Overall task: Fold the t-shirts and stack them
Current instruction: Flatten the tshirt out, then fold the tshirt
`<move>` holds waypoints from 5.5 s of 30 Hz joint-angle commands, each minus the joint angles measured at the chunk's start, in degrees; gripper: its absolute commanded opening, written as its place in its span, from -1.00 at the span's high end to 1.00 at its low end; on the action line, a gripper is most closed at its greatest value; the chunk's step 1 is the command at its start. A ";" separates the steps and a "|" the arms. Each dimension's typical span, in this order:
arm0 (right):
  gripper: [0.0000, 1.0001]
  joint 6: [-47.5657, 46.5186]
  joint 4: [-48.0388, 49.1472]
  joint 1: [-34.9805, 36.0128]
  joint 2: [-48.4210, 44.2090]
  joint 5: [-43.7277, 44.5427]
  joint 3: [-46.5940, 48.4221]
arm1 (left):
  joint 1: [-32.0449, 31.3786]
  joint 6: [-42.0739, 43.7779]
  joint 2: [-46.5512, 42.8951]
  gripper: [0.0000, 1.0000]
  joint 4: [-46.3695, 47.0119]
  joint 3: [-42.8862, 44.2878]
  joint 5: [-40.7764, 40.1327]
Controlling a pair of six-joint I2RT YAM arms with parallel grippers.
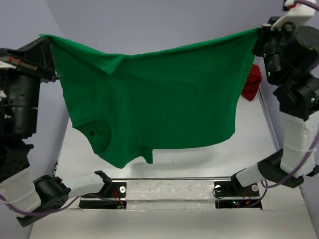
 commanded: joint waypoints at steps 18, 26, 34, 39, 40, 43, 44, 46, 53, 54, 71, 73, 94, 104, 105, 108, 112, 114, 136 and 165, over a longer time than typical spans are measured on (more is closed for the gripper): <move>1.00 -22.28 28.14 -3.73 18.92 -6.91 12.47 | 20.40 7.33 25.95 1.00 8.82 15.89 7.75; 1.00 -25.35 28.66 8.74 1.61 2.92 -1.41 | 16.98 2.84 10.32 1.00 7.59 3.26 9.17; 1.00 -28.70 33.15 21.67 -13.61 15.15 -20.31 | 15.39 0.47 -2.61 1.00 1.80 -3.98 8.11; 1.00 -24.67 27.64 22.38 -18.27 16.57 -23.31 | 15.83 -0.49 -6.05 1.00 -1.63 -4.51 7.58; 1.00 -23.96 26.48 22.38 -18.89 16.30 -23.05 | 16.18 -0.67 -6.83 1.00 -1.81 -4.68 7.84; 1.00 -21.67 24.01 22.38 -19.77 14.81 -23.22 | 17.59 -1.46 -7.28 1.00 -1.72 -5.83 9.60; 1.00 -21.66 24.53 22.38 -20.12 14.37 -24.88 | 17.76 -1.47 -7.02 1.00 -1.64 -6.26 9.95; 1.00 -22.01 27.25 22.38 -20.30 12.18 -28.47 | 17.85 -1.38 -5.88 1.00 0.03 -7.75 9.96; 1.00 -26.41 37.98 19.77 -9.35 5.43 -27.91 | 17.85 0.02 2.62 1.00 11.96 -15.06 10.13; 1.00 -26.15 37.81 18.44 -7.31 4.27 -25.97 | 17.85 0.55 4.39 1.00 12.16 -14.01 10.13; 1.00 -16.48 25.58 -11.00 30.41 -18.94 12.02 | 34.99 2.14 42.55 1.00 11.72 16.23 24.80; 1.00 -16.74 26.29 -12.06 31.03 -19.82 12.11 | 36.65 1.53 43.60 1.00 12.16 16.06 25.95; 1.00 -19.56 21.73 5.33 -9.56 -3.04 -16.01 | 18.21 0.65 5.13 1.00 3.47 -3.89 9.60; 1.00 -13.93 13.99 5.86 -18.27 -2.07 -21.10 | 18.90 -2.08 -5.69 1.00 -4.97 -5.38 8.38; 1.00 -13.76 13.90 5.86 -18.97 -2.07 -21.90 | 19.52 -2.17 -6.13 1.00 -5.32 -6.78 8.46; 1.00 -12.79 13.11 5.86 -20.38 -1.89 -25.85 | 20.14 -2.52 -7.72 1.00 -5.41 -9.69 8.72; 1.00 -11.91 14.34 5.86 -21.70 -1.55 -31.92 | 20.40 -2.87 -7.81 1.00 -4.63 -14.42 7.94; 1.00 -11.30 14.78 5.86 -21.35 -1.98 -34.64 | 20.40 -2.52 -6.67 1.00 -3.48 -17.95 5.83; 1.00 -6.28 35.96 5.86 11.22 -4.18 -49.88 | 26.37 -7.18 25.76 1.00 25.68 -42.57 11.80; 1.00 -9.18 28.06 -10.30 47.81 -24.12 -13.30 | 28.93 -5.42 39.91 1.00 23.68 -33.52 13.48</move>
